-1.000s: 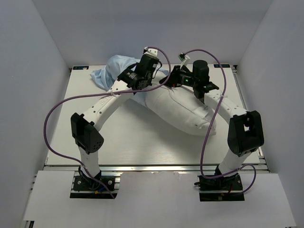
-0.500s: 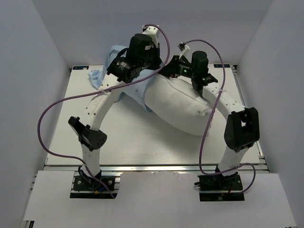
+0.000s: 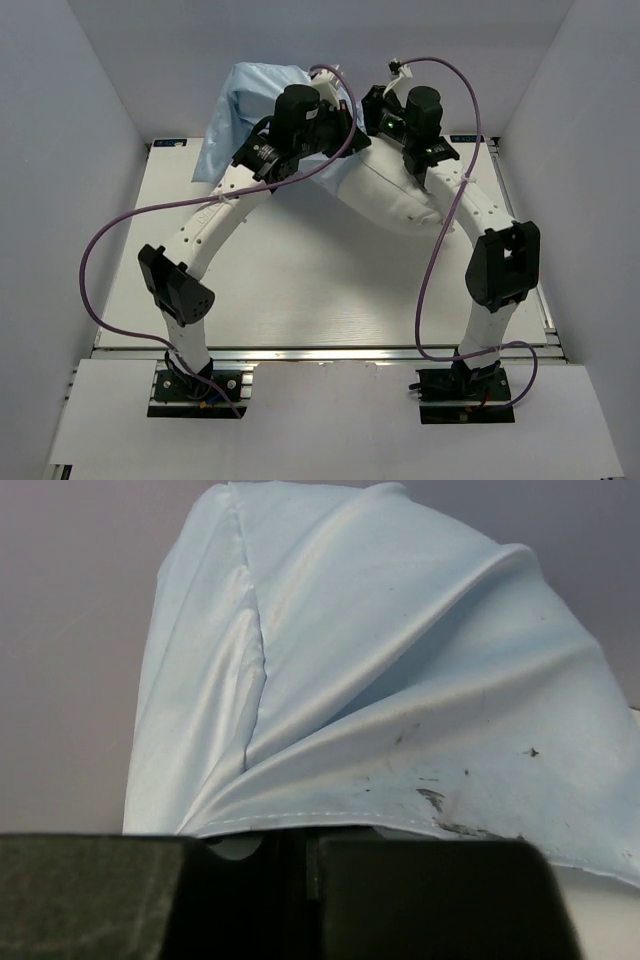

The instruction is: Put the pillow into the pillowcase

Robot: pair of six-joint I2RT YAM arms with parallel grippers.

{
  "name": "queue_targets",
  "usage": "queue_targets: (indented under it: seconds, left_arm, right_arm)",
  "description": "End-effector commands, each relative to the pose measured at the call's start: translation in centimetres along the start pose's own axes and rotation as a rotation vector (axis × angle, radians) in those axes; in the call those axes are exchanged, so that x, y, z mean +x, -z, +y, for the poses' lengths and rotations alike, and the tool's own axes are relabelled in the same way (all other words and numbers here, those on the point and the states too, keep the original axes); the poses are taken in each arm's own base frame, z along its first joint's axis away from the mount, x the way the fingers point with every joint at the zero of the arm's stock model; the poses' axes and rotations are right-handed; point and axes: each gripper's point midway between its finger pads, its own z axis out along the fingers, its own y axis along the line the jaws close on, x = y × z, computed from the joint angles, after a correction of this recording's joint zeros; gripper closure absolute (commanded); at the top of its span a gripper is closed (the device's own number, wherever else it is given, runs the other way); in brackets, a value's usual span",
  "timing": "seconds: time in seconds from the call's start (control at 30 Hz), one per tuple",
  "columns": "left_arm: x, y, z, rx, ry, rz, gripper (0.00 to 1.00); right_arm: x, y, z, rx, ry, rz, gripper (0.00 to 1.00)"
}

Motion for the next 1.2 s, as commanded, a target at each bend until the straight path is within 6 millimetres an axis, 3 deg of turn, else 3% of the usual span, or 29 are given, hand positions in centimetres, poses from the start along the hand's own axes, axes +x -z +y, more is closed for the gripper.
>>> queue_targets:
  seconds: [0.0,0.03,0.07,0.1,0.17,0.2,0.23,0.27,0.3,0.37,0.4,0.47,0.5,0.57,0.6,0.67,0.83,0.87,0.9,0.97,1.17]
  left_arm:
    - [-0.8,2.3,-5.0,0.171,0.044,-0.03,1.0]
    - [-0.5,2.3,-4.6,0.157,0.048,-0.025,1.0]
    - [-0.1,2.1,-3.9,0.132,0.055,-0.022,1.0]
    - [-0.3,2.6,-3.6,0.114,0.059,-0.039,1.0]
    - [2.0,2.1,-0.5,0.033,0.11,-0.009,1.0]
    - [1.3,3.0,0.1,0.034,0.126,-0.044,1.0]
    - [3.6,2.6,2.2,-0.014,0.175,-0.008,1.0]
    - [4.3,2.8,3.1,-0.026,0.193,-0.006,1.0]
    - [4.1,3.1,3.8,-0.032,0.212,-0.028,1.0]
    - [5.4,3.5,5.1,-0.066,0.228,-0.018,1.0]
    - [5.4,3.5,5.4,-0.07,0.234,-0.02,1.0]
    - [5.6,3.6,5.5,-0.069,0.234,-0.014,1.0]
    - [5.7,3.6,5.4,-0.067,0.233,-0.006,1.0]
    - [5.6,3.8,5.1,-0.059,0.228,-0.01,1.0]
    - [5.5,3.9,5.2,-0.059,0.228,-0.012,1.0]
    - [5.2,4.6,4.7,-0.048,0.226,-0.022,1.0]
    - [5.4,6.1,4.3,-0.034,0.23,-0.033,1.0]
    - [5.5,6.3,4.1,-0.031,0.229,-0.034,1.0]
    - [5.4,6.8,3.9,-0.025,0.23,-0.037,1.0]
    - [5.2,7.3,3.6,-0.019,0.233,-0.044,1.0]
    - [3.6,9.2,1.5,0.044,0.25,-0.088,1.0]
  right_arm:
    - [-4.7,1.3,3.3,-0.064,0.161,-0.156,0.85]
    - [-3.2,1.3,2.5,-0.057,0.169,-0.112,0.76]
    - [-0.1,1.6,1.4,-0.076,0.208,-0.032,0.66]
    - [1.3,2.3,1.0,-0.086,0.222,0.021,0.55]
    - [4.8,4.1,0.9,-0.164,0.246,0.135,0.47]
    - [4.4,5.5,1.4,-0.21,0.332,0.139,0.43]
    - [5.4,6.7,1.5,-0.24,0.346,0.185,0.4]
    - [6.1,8.0,2.5,-0.31,0.369,0.22,0.38]
    - [5.6,9.4,2.8,-0.332,0.461,0.218,0.35]
    - [7.2,11.7,3.4,-0.355,0.449,0.305,0.33]
    - [6.5,12.9,4.1,-0.362,0.518,0.298,0.31]
    - [6.6,14.5,4.4,-0.324,0.519,0.33,0.3]
    - [5.4,15.5,5.5,-0.304,0.56,0.302,0.27]
    - [4.7,16.3,5.0,-0.209,0.58,0.284,0.21]
    - [3.7,17.1,5.7,-0.18,0.606,0.253,0.15]
    - [4.1,17.8,4.9,-0.114,0.595,0.261,0.11]
    - [10.6,19.5,3.0,-0.12,0.548,0.42,0.11]
    - [12.5,19.7,1.8,-0.06,0.567,0.455,0.1]
    - [12.3,18.9,1.1,-0.016,0.612,0.422,0.1]
    - [13.8,18.6,-0.9,0.066,0.662,0.456,0.11]
    - [16.4,16.7,-4.3,0.097,0.71,0.53,0.14]
